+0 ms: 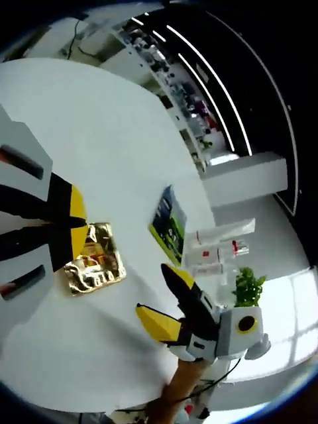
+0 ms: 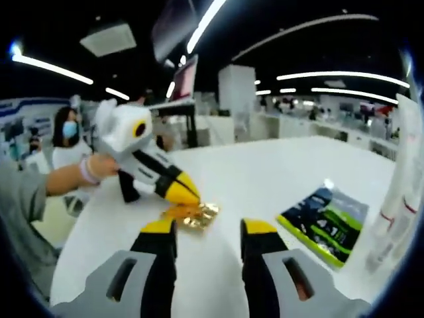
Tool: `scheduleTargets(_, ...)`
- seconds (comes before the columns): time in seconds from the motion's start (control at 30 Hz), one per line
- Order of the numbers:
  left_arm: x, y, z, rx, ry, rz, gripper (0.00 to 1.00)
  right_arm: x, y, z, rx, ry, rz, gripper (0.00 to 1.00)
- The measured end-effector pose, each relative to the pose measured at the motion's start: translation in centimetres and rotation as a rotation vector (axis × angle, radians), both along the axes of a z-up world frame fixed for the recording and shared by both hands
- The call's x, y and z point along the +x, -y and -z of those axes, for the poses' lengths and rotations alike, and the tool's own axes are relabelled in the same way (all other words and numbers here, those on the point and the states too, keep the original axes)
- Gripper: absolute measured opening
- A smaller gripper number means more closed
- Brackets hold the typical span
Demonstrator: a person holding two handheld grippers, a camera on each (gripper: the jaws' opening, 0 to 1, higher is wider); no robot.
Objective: Arrange the skincare products in the storage area until every visible bottle or jar stands upright without overlapping.
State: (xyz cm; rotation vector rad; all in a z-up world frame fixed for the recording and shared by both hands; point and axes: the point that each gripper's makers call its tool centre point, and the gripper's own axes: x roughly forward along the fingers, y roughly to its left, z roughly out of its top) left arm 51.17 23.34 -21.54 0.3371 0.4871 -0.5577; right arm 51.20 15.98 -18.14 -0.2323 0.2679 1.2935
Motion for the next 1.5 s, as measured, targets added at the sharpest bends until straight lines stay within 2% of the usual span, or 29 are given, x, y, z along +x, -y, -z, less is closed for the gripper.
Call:
scheduleTargets(0.07, 0.1, 0.0, 0.0, 0.009, 0.005, 0.003, 0.00, 0.1, 0.0, 0.2, -0.017, 0.020, 0.002, 0.40)
scheduleTargets(0.13, 0.3, -0.1, 0.0, 0.002, 0.004, 0.000, 0.00, 0.3, 0.1, 0.4, -0.073, 0.102, 0.007, 0.42)
scheduleTargets(0.27, 0.4, -0.3, 0.1, -0.092, -0.031, -0.005, 0.00, 0.4, -0.1, 1.6, -0.206, 0.238, 0.024, 0.47)
scheduleTargets(0.37, 0.4, -0.5, 0.2, -0.125, -0.021, 0.009, 0.00, 0.5, -0.5, 1.9, -0.242, 0.300, 0.036, 0.51)
scheduleTargets(0.43, 0.4, -0.5, 0.2, -0.143, -0.018, 0.009, 0.00, 0.2, -1.1, 1.7, -0.230, 0.320, 0.036, 0.50)
scheduleTargets(0.53, 0.4, -0.4, 0.2, -0.148, -0.018, 0.007, 0.00, 0.3, -1.9, 1.1, -0.242, 0.432, 0.042, 0.49)
scheduleTargets(0.6, 0.3, -0.3, 0.2, -0.144, -0.021, 0.008, 0.00, 0.0, -2.3, 1.0, -0.278, 0.534, 0.034, 0.46)
scheduleTargets(0.67, 0.3, -0.3, 0.2, -0.138, -0.023, 0.010, 0.00, -0.4, -2.7, 0.8, -0.311, 0.610, 0.030, 0.44)
scheduleTargets(0.77, 0.6, -0.6, 0.2, -0.130, -0.019, 0.007, 0.00, -0.8, -3.0, 0.3, -0.330, 0.698, 0.032, 0.46)
scheduleTargets(0.83, 0.6, -0.6, 0.2, -0.135, -0.015, 0.003, 0.00, -1.5, -3.4, 0.4, -0.343, 0.751, 0.001, 0.43)
scheduleTargets(0.9, 0.6, -0.7, 0.2, -0.142, -0.015, 0.001, 0.00, -1.9, -3.6, 0.5, -0.376, 0.819, -0.017, 0.34)
scheduleTargets(0.93, 0.6, -0.6, 0.2, -0.148, -0.016, -0.002, 0.00, -1.8, -3.7, 0.4, -0.388, 0.864, -0.021, 0.28)
scheduleTargets(1.0, 0.7, -0.7, 0.2, -0.159, -0.018, -0.003, 0.00, -1.8, -3.8, -0.3, -0.399, 0.948, -0.012, 0.08)
scheduleTargets(1.03, 0.7, -0.7, 0.2, -0.165, -0.020, -0.004, 0.00, -1.4, -3.9, -0.5, -0.414, 0.994, -0.007, 0.04)
scheduleTargets(1.07, 0.7, -0.7, 0.2, -0.171, -0.021, -0.004, 0.00, -1.2, -4.0, -0.5, -0.427, 1.004, -0.002, 0.04)
scheduleTargets(1.13, 0.7, -0.7, 0.2, -0.180, -0.022, -0.002, 0.00, -1.2, -4.5, 0.7, -0.448, 0.946, -0.040, 0.05)
scheduleTargets(1.2, 0.8, -0.8, 0.2, -0.186, -0.021, -0.001, 0.00, -1.0, -4.8, 1.8, -0.467, 0.921, -0.075, 0.05)
scheduleTargets(1.3, 0.8, -0.8, 0.2, -0.187, -0.021, 0.001, 0.00, -0.5, -4.7, 1.1, -0.467, 0.949, -0.058, 0.00)
scheduleTargets(1.4, 0.5, -0.1, 0.0, -0.234, -0.057, 0.004, 0.00, -0.7, -4.5, 0.6, -0.476, 0.962, -0.048, 0.00)
scheduleTargets(1.43, 0.5, 0.0, -0.3, -0.236, -0.042, 0.011, 0.02, -0.7, -4.5, 0.2, -0.464, 0.974, -0.040, 0.00)
scheduleTargets(1.47, 1.2, 0.3, -1.4, -0.256, 0.025, 0.016, 0.09, -0.7, -4.4, -0.1, -0.459, 0.980, -0.035, 0.00)
scheduleTargets(1.5, 1.8, 0.3, -2.5, -0.293, 0.088, -0.015, 0.20, -0.6, -4.3, -0.4, -0.456, 0.980, -0.028, 0.00)
